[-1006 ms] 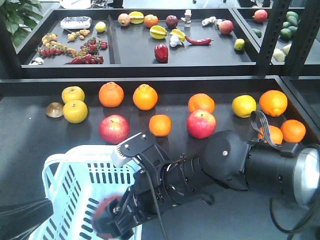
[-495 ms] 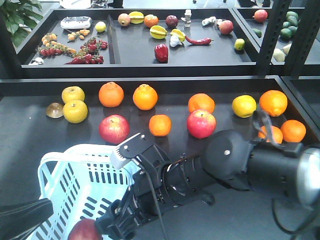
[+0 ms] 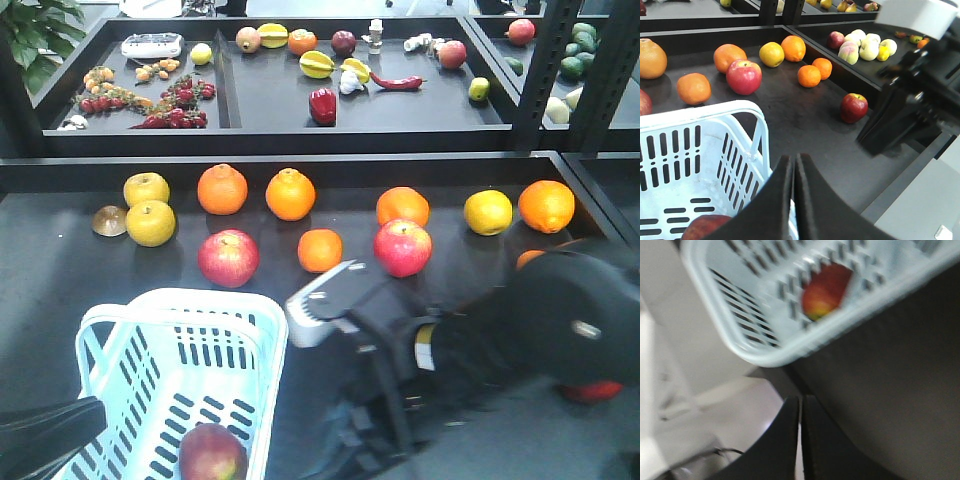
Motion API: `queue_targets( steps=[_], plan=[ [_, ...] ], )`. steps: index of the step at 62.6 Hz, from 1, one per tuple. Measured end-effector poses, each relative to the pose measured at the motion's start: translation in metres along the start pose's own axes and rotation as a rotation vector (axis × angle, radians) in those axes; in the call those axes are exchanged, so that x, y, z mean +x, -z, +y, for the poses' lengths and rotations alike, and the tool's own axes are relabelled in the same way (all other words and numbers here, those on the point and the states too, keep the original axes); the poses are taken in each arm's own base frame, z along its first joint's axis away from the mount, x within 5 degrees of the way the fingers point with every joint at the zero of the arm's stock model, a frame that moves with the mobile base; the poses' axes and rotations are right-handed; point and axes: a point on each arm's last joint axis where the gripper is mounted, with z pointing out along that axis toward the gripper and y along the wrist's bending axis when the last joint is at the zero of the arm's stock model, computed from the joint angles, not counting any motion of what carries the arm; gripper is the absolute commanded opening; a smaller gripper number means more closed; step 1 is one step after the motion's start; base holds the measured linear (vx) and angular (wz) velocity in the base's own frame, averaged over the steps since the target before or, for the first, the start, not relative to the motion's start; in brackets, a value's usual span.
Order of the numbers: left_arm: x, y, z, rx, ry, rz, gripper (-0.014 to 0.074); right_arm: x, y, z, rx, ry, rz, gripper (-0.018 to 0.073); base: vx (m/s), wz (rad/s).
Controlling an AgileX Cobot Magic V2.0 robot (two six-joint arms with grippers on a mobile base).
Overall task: Pick three apples into basket with both arms
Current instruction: 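Move the right gripper back toward the remaining red apples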
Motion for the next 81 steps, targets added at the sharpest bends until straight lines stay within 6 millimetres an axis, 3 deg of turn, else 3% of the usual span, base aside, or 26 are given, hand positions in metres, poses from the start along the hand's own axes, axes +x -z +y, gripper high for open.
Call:
queue_targets(
  steps=[10,20,29,40,47,52,59,67,73,81],
  plan=[
    [0.000,0.000,0.000,0.000,0.000,0.000,-0.0006,0.018,0.023,-0.027,0.327,-0.077,0.062,-0.0007,0.00,0.00],
    [0.000,0.000,0.000,0.000,0.000,0.000,-0.0006,0.037,0.041,-0.075,0.551,-0.274,0.070,-0.0003,0.00,0.00],
    [0.000,0.000,0.000,0.000,0.000,0.000,-0.0006,0.054,0.058,-0.123,0.616,-0.448,0.032,-0.0002,0.00,0.00],
    [0.000,0.000,0.000,0.000,0.000,0.000,-0.0006,0.091,0.071,-0.181,0.565,-0.678,0.014,0.0032,0.00,0.00],
    [0.000,0.000,0.000,0.000,0.000,0.000,-0.0006,0.111,0.074,-0.213,0.471,-0.779,0.004,0.0134,0.00,0.00],
    [0.000,0.000,0.000,0.000,0.000,0.000,-0.0006,0.117,0.077,-0.232,0.388,-0.832,-0.017,0.0278,0.00,0.00],
    [0.000,0.000,0.000,0.000,0.000,0.000,-0.0006,0.114,0.079,-0.255,0.320,-0.843,-0.029,0.0496,0.00,0.00],
    [0.000,0.000,0.000,0.000,0.000,0.000,-0.0006,0.106,0.080,-0.281,0.335,-0.838,-0.023,0.0676,0.00,0.00],
    [0.000,0.000,0.000,0.000,0.000,0.000,-0.0006,0.102,0.080,-0.299,0.363,-0.852,-0.011,0.0729,0.00,0.00],
    [0.000,0.000,0.000,0.000,0.000,0.000,-0.0006,0.102,0.072,-0.322,0.388,-0.872,0.030,0.0719,0.00,0.00]
  ],
)
